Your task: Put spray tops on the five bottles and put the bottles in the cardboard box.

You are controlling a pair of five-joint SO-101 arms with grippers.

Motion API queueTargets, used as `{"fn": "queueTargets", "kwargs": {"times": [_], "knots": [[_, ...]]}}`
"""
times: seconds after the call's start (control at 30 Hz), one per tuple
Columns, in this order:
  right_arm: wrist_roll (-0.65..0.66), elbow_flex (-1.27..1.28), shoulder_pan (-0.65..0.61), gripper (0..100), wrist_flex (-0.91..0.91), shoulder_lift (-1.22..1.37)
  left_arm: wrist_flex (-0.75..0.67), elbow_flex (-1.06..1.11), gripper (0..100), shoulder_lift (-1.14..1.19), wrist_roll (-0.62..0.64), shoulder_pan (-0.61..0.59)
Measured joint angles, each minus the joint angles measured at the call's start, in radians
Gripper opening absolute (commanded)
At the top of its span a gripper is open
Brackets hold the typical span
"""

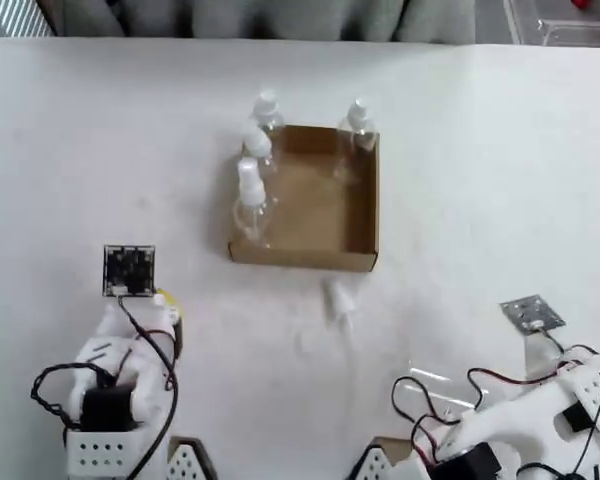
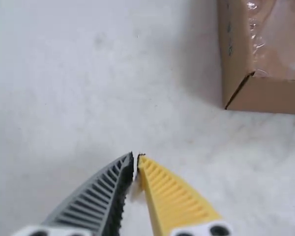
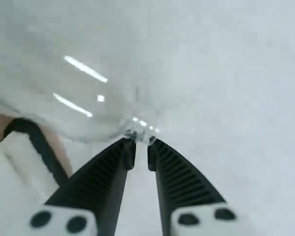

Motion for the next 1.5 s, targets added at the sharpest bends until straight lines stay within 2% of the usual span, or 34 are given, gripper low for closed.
{"fn": "queueTargets", "kwargs": {"times": [0.13,0.3,0.53,0.9,1.07,1.17,1.27,1.5], "knots": [[-0.166,0.000,-0.066,1.8,-0.061,0.000,0.000,0.000,2,0.000,0.000,0.000],[-0.285,0.000,-0.183,1.6,-0.100,0.000,0.000,0.000,2,0.000,0.000,0.000],[-0.496,0.000,-0.345,1.8,-0.298,0.000,0.000,0.000,2,0.000,0.000,0.000],[-0.878,0.006,-0.500,1.9,-0.528,0.002,0.000,0.000,2,0.000,0.000,0.000],[-1.039,0.006,-0.559,10.3,-0.532,0.002,0.000,0.000,2,0.000,0.000,0.000],[-1.142,0.006,-0.569,16.6,-0.486,0.002,0.000,0.000,2,0.000,0.000,0.000],[-1.231,-0.005,-0.565,16.8,-0.371,-0.006,0.000,0.000,2,0.000,-0.008,0.000],[-1.278,-0.117,-0.566,16.6,0.006,-0.153,0.000,0.000,2,0.000,-0.091,0.000]]}}
